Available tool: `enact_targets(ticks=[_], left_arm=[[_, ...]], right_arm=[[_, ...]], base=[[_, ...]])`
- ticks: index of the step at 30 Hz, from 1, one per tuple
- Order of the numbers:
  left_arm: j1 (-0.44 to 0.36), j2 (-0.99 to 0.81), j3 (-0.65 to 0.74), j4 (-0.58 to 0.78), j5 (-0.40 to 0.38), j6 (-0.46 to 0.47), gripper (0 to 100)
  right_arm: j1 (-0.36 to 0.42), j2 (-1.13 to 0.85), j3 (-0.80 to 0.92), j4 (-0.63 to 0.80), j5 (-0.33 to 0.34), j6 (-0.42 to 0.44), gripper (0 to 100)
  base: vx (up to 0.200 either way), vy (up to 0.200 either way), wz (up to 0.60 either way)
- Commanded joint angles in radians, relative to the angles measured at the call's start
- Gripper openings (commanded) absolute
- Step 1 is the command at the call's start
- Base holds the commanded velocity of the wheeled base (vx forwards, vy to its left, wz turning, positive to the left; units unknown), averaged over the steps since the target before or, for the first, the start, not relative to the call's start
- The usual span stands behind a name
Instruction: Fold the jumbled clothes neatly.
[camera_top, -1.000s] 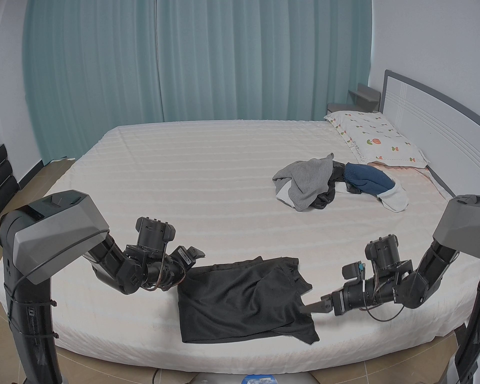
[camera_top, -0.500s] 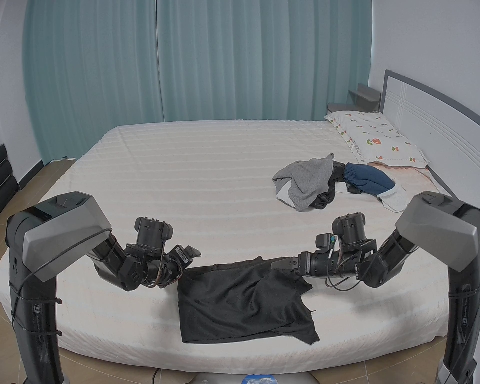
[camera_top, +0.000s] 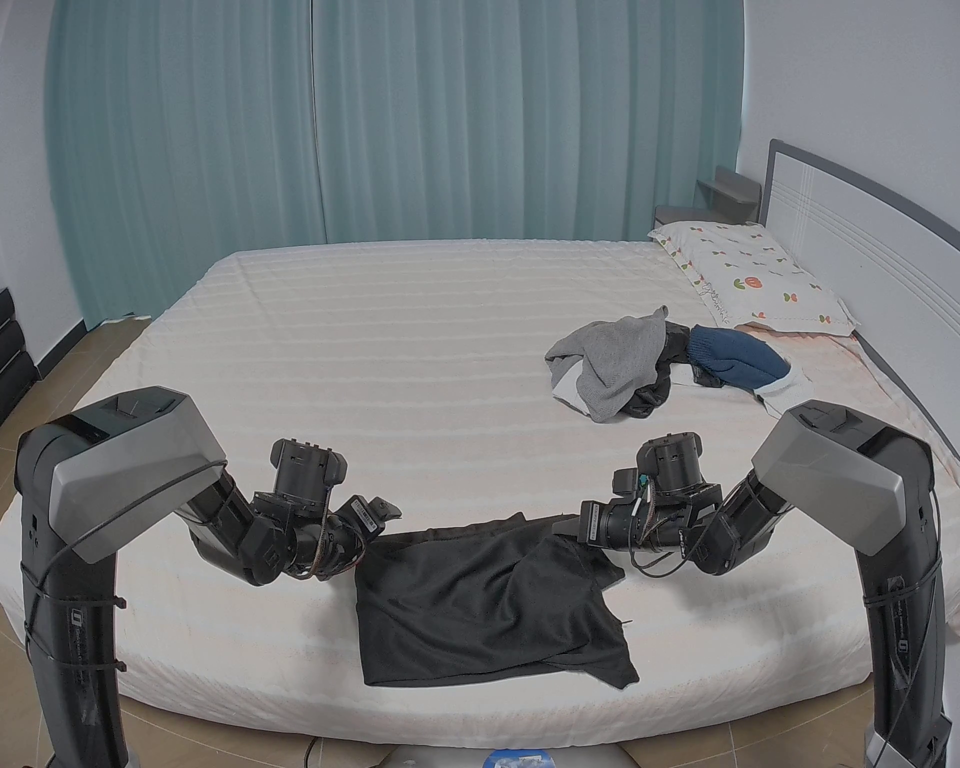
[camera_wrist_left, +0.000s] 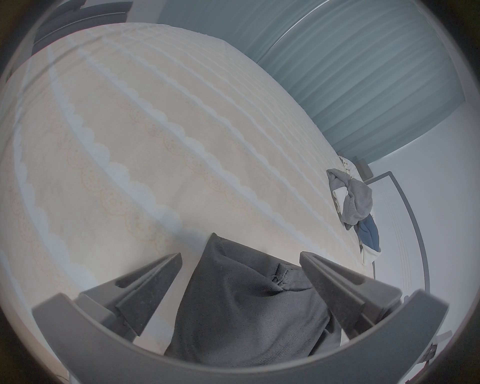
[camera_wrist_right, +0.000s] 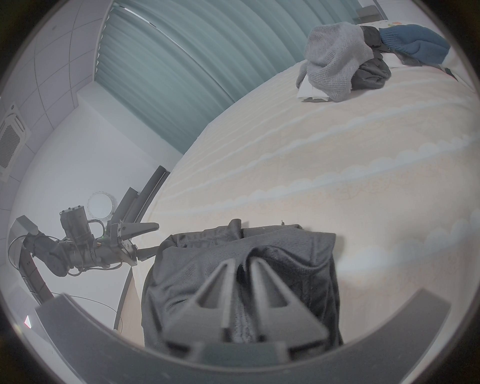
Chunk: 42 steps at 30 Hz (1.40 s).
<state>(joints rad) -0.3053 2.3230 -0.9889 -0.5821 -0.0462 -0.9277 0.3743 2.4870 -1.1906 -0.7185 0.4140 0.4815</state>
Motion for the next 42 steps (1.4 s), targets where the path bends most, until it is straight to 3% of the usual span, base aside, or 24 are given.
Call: enact_targets(ticks=[1, 5, 6, 19, 30, 42], left_arm=[[-0.005, -0.001, 0.003, -0.001, 0.000, 0.000, 100], [-0.005, 0.001, 0.004, 0.001, 0.000, 0.001, 100], [-0.009, 0.003, 0.004, -0.001, 0.002, 0.003, 0], [-0.017, 0.022, 0.003, 0.001, 0.026, 0.076, 0], [-0.003, 0.021, 0.000, -0.007, 0.074, 0.069, 0], [0.012, 0.010, 0.010, 0.001, 0.074, 0.066, 0]], right_arm=[[-0.023, -0.023, 0.028, -0.002, 0.002, 0.005, 0], [-0.041, -0.039, 0.039, -0.004, 0.002, 0.008, 0], [-0.051, -0.040, 0.039, -0.007, 0.003, 0.009, 0], [-0.081, -0.045, 0.039, -0.053, 0.000, 0.063, 0], [-0.090, -0.030, 0.020, -0.055, -0.011, 0.066, 0], [-0.074, 0.012, -0.063, -0.053, -0.052, 0.065, 0]], base=[[0.000, 0.000, 0.00], [0.000, 0.000, 0.00], [0.000, 0.000, 0.00], [0.000, 0.000, 0.00], [0.000, 0.000, 0.00], [0.000, 0.000, 0.00]])
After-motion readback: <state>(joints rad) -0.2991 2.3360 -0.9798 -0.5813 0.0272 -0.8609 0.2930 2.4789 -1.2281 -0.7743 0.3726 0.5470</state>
